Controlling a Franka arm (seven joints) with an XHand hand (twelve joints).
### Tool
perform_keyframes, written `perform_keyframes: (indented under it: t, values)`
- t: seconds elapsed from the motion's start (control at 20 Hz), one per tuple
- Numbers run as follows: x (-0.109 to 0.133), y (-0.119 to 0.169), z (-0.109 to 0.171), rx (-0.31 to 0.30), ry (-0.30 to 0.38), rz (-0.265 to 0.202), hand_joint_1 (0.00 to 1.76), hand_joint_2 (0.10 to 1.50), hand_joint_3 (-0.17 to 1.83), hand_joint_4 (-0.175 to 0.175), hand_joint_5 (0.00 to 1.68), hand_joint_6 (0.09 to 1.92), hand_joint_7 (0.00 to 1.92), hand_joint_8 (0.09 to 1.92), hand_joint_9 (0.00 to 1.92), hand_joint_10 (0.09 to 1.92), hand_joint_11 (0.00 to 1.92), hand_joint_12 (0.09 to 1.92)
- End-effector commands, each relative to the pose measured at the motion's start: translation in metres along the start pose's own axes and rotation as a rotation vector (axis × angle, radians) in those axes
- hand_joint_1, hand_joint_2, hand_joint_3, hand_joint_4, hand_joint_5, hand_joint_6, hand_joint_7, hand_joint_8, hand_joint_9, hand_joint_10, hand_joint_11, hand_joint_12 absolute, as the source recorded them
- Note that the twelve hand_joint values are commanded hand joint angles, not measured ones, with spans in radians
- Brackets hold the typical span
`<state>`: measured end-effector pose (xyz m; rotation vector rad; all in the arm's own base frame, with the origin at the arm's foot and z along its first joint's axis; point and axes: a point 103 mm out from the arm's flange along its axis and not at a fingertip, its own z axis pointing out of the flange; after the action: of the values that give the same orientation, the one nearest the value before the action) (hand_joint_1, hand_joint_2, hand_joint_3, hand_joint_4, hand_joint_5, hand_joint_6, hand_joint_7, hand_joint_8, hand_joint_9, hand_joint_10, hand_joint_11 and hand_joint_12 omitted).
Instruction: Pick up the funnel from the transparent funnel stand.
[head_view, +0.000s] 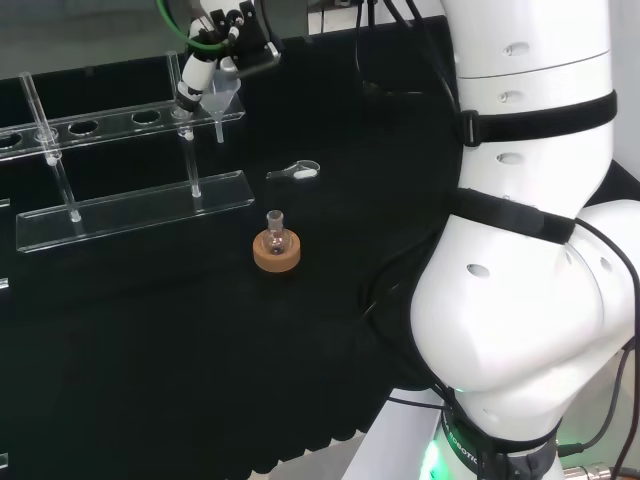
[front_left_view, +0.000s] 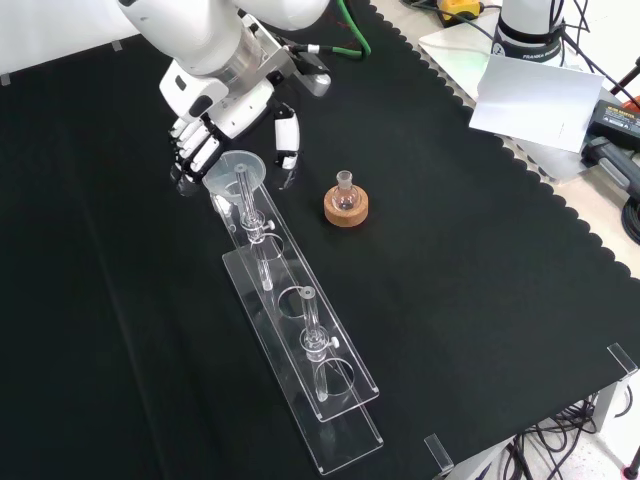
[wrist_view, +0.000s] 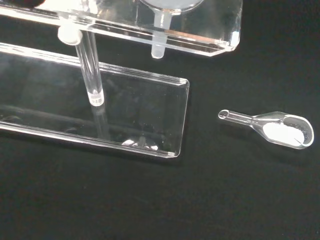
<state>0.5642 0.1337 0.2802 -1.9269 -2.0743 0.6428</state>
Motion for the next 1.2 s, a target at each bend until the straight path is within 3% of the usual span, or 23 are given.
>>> perform_keyframes:
  t: [0.05, 0.8, 1.2]
  values:
    - [0.005, 0.002, 0.001, 0.008, -0.012, 0.008, 0.59, 0.71, 0.35, 0.022, 0.07, 0.09, 0.00, 0.51, 0.15, 0.72, 0.10, 1.41]
    - [-0.001, 0.008, 0.007, 0.000, -0.029, 0.024, 0.63, 0.70, 0.38, 0.021, 0.15, 0.09, 0.09, 0.60, 0.28, 0.69, 0.13, 1.39]
    - [-0.017, 0.009, 0.013, 0.007, -0.023, 0.028, 0.69, 0.71, 0.40, 0.020, 0.18, 0.09, 0.10, 0.61, 0.30, 0.68, 0.13, 1.39]
